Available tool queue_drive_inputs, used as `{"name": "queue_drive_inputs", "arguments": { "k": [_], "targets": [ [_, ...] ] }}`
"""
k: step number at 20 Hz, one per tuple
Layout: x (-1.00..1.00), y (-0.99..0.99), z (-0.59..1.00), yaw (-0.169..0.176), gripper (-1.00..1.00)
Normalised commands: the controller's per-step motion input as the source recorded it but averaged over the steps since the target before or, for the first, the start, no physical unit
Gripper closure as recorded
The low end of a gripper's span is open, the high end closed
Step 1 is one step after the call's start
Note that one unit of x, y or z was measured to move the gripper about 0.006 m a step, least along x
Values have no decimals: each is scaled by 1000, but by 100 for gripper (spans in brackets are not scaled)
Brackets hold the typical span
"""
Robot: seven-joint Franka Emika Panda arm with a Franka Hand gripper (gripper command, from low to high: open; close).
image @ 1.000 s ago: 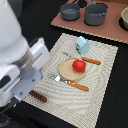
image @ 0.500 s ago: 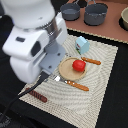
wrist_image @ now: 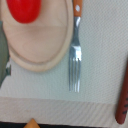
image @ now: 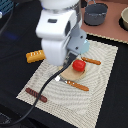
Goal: Interact with the objects in diverse but meaningful ways.
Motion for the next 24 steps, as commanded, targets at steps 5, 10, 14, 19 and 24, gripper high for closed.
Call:
{"name": "queue_drive_inputs", "arguments": {
  "k": [5, 10, 14, 19, 24],
  "targets": [
    [798, 284, -33, -29, -100],
    [638, 51, -319, -59, -100],
    [514, -32, -374, -84, -100],
    [341, 0, -367, -91, -100],
    [114, 39, -315, -65, -100]
  ]
}}
